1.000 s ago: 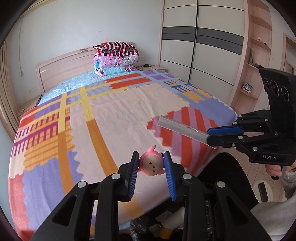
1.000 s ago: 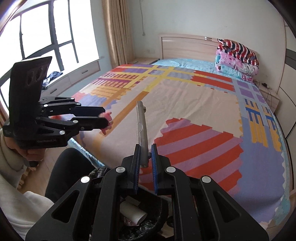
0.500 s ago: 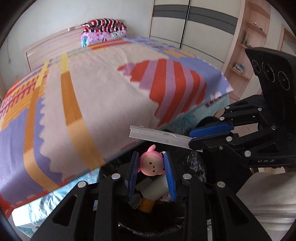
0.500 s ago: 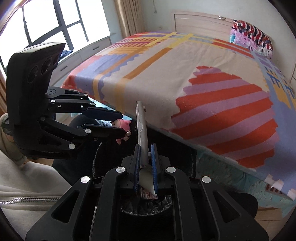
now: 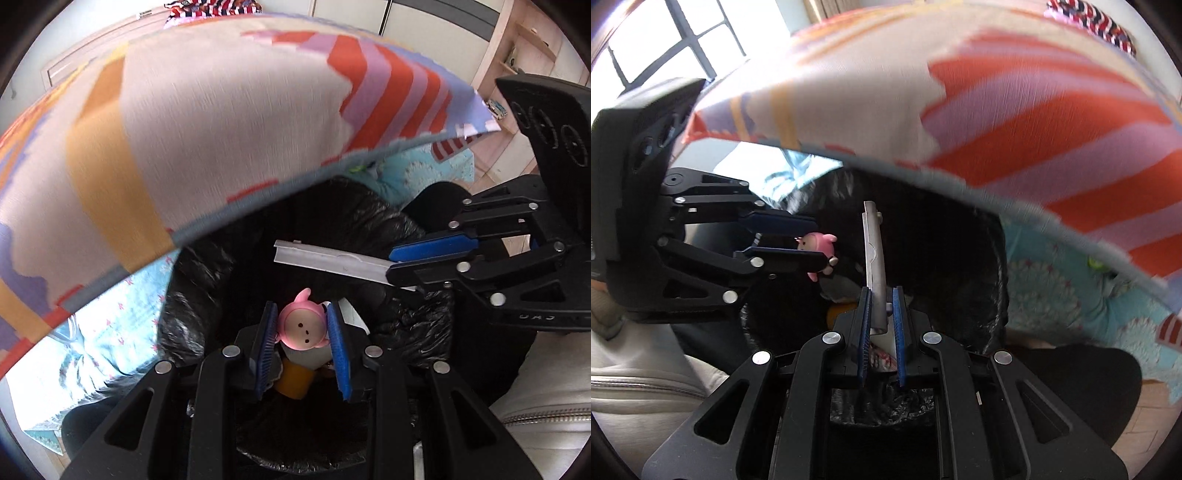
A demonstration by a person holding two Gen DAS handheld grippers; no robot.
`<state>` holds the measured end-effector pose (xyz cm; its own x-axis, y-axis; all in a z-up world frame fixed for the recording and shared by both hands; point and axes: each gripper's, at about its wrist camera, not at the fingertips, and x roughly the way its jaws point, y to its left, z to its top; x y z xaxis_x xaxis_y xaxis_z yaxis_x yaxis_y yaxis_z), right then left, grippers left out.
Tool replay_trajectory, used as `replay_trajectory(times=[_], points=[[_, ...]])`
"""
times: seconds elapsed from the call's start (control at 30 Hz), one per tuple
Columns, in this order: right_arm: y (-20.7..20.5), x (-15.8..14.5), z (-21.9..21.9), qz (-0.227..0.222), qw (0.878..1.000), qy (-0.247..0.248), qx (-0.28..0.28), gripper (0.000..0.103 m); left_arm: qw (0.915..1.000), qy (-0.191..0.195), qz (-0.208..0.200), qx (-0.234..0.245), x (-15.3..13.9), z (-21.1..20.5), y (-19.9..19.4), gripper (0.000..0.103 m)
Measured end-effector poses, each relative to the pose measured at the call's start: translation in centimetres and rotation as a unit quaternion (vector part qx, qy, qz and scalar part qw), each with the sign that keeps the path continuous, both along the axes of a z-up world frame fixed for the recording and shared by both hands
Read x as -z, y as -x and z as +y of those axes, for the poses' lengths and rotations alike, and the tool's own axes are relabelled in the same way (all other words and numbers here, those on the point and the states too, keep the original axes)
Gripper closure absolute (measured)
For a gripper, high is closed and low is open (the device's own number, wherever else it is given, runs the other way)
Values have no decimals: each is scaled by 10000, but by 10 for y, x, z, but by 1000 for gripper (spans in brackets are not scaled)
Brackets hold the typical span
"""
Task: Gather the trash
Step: 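Open both tools to drop the doll and stick into the bin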
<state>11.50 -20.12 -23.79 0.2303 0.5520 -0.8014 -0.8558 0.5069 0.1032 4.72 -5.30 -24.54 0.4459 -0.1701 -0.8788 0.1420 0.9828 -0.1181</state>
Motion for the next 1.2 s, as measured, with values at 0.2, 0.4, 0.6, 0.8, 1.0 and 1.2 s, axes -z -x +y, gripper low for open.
replay_trajectory(times=[0.2,0.4,0.6,0.8,1.0,1.2], points=[[-9,17,11,236,9995,194,92,91,9995,23,323,-12,23,-4,-10,76],[-12,32,17,476,9982,340,163,91,9985,53,540,-19,40,-5,-15,76],[-5,37,26,458,9978,486,61,80,9981,60,615,32,43,-5,-18,73],[-1,26,17,444,9982,352,210,77,9992,41,392,-2,34,-12,-17,48],[4,2,-1,492,9984,112,245,71,9997,148,187,-76,10,-8,-11,48],[9,-22,-18,628,9976,-164,224,61,9988,475,-92,-121,-23,1,4,48]])
